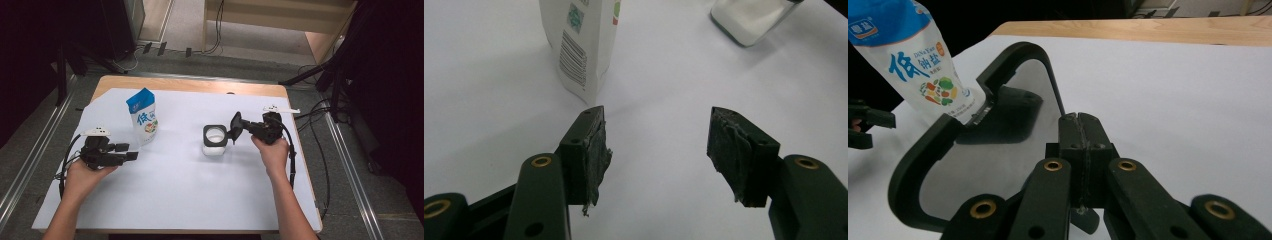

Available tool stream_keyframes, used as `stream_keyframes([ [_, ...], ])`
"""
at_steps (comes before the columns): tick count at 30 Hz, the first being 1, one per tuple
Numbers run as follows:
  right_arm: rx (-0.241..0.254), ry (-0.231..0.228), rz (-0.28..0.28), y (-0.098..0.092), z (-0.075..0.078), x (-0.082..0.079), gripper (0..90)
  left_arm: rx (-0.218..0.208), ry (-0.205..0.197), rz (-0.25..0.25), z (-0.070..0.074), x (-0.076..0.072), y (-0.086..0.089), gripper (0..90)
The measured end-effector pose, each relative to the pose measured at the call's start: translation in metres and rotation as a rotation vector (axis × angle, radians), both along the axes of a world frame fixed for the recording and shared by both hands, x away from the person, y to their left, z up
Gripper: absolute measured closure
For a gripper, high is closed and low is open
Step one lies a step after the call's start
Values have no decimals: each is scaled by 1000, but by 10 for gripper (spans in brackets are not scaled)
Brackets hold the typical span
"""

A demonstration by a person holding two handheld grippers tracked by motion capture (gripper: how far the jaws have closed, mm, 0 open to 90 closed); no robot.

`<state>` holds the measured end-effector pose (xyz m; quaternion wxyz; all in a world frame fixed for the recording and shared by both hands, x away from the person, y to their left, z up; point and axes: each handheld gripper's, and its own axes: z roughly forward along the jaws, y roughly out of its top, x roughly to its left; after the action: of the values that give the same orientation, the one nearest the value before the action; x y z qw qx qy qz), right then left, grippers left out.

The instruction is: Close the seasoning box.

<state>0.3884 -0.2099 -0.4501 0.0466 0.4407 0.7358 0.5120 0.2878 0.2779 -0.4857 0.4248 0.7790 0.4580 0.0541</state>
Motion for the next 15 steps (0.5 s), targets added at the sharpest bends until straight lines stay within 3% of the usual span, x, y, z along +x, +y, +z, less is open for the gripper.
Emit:
stream_keyframes([
  [15, -5, -16, 18, 6, 5, -6, 900, 1, 5, -2, -1, 0, -2, 410],
])
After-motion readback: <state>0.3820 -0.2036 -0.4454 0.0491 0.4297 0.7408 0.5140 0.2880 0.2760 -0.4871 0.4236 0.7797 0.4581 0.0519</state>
